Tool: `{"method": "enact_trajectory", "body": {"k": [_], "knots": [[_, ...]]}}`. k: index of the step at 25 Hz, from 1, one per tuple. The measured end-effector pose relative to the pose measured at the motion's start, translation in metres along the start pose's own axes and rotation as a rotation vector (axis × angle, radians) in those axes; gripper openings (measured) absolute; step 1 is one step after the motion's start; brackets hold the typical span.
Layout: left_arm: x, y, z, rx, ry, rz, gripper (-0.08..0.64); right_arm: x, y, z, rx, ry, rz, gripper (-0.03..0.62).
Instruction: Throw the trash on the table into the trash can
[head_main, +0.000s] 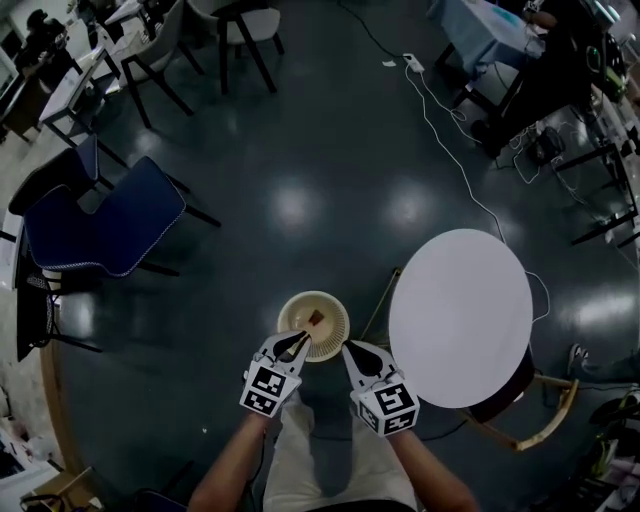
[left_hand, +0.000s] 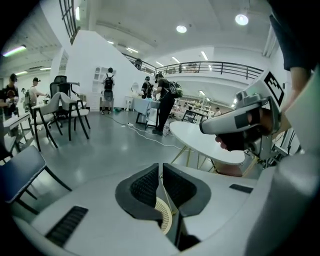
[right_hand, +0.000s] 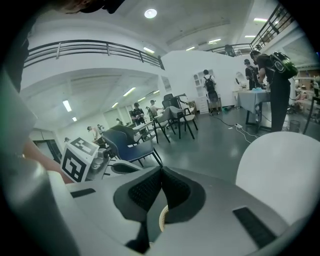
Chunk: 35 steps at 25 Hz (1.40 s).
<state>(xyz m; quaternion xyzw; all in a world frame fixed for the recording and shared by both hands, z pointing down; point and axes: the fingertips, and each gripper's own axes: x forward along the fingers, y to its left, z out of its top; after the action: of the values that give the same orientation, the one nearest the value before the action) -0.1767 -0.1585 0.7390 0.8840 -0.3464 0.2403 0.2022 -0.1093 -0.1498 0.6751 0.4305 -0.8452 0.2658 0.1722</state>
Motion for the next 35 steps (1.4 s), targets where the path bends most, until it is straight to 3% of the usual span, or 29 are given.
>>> {"method": "enact_trajectory", "body": {"k": [12, 21, 27, 35], "knots": [[-0.102, -0.053, 0.092, -0.04, -0.138, 0.023, 0.029, -0.064, 0.038, 0.094, -0.076, -0.058, 0.021, 0.018], [-0.164, -0.074, 0.183, 0.042, -0.27, 0.032, 0.017, -0.113, 0.078, 0.158, -0.106, -0.136, 0.023, 0.018], [-0.231, -0.077, 0.214, 0.075, -0.348, 0.054, 0.017, -0.135, 0.126, 0.21, -0.15, -0.226, 0.025, 0.018], [-0.315, -0.083, 0.234, 0.117, -0.43, 0.05, 0.015, -0.158, 0.201, 0.241, -0.233, -0.32, 0.021, 0.018]]}}
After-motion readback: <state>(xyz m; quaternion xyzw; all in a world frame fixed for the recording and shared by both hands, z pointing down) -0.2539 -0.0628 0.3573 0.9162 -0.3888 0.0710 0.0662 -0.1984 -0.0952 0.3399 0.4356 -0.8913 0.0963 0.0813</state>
